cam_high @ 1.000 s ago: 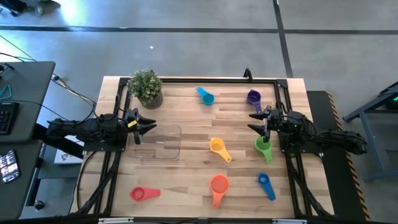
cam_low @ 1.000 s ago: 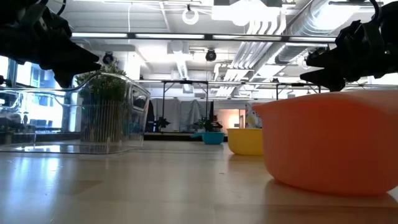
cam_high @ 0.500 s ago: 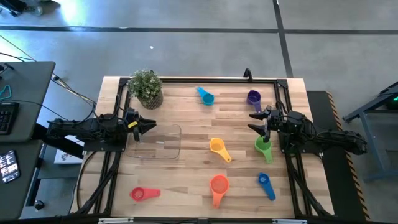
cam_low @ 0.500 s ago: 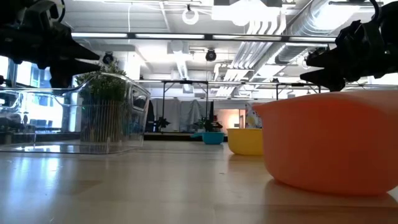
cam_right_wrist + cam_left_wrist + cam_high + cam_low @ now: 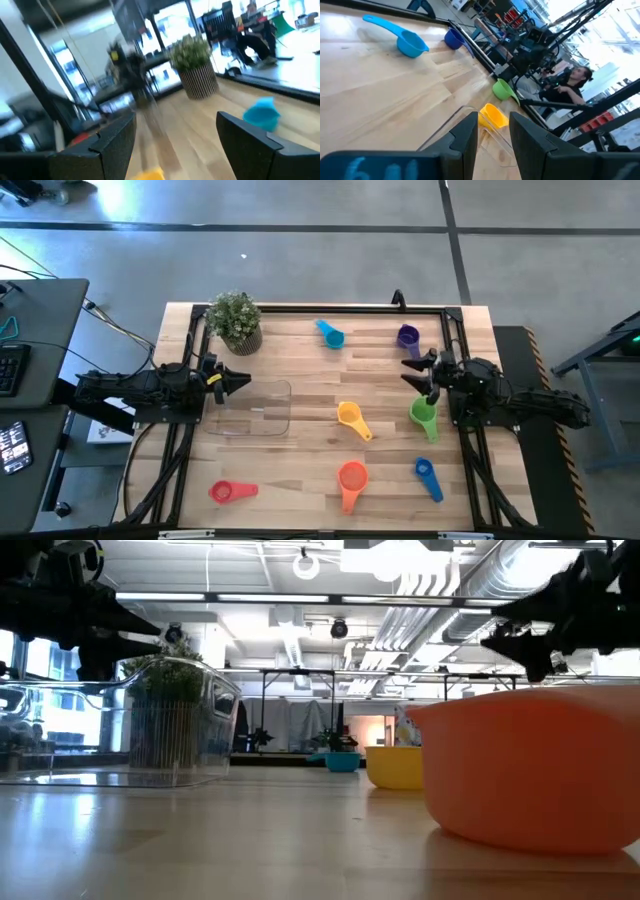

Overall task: Nest measuring cups in basket
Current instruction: Stack the green measuring cup on top of the orange measuring cup

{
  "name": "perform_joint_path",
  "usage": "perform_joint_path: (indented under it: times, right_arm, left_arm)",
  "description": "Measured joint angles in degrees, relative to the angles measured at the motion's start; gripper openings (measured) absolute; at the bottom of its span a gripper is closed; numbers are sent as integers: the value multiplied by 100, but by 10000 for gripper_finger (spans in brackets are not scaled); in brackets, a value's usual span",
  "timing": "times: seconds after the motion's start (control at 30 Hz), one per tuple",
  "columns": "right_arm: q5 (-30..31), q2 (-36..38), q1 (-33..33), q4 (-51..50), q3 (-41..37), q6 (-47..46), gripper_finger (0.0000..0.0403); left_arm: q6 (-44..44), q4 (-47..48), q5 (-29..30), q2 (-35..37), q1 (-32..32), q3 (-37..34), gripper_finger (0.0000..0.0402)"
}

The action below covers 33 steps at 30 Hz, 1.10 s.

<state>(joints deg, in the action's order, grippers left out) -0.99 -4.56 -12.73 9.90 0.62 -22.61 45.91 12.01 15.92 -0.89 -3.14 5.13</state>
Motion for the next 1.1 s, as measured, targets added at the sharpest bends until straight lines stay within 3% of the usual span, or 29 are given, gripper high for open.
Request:
perform_joint_path:
  times: [0.4, 0.6, 0.7, 0.8, 0.97, 1.1]
  right_arm:
    - [1260, 2, 0, 3497, 0, -286, 266]
    - [1349, 2, 0, 3463, 591, -287, 266]
    - [1344, 1, 0, 2577, 1236, -182, 266]
    - [1406, -12, 2, 822, 2103, -273, 266]
    - [1411, -490, 2, -2347, 3621, -1611, 266]
    - [1293, -1183, 2, -4073, 4538, -2569, 266]
  left_arm:
    - [92, -5, 118, 0, -2, 0, 104]
    - [-146, -7, 122, 0, 0, 0, 104]
    - [-148, -9, 122, 0, 0, 0, 104]
    - [-152, -9, 122, 0, -1, 0, 104]
    - [-180, -7, 122, 0, 0, 0, 104]
    - [-320, -7, 122, -2, 0, 0, 104]
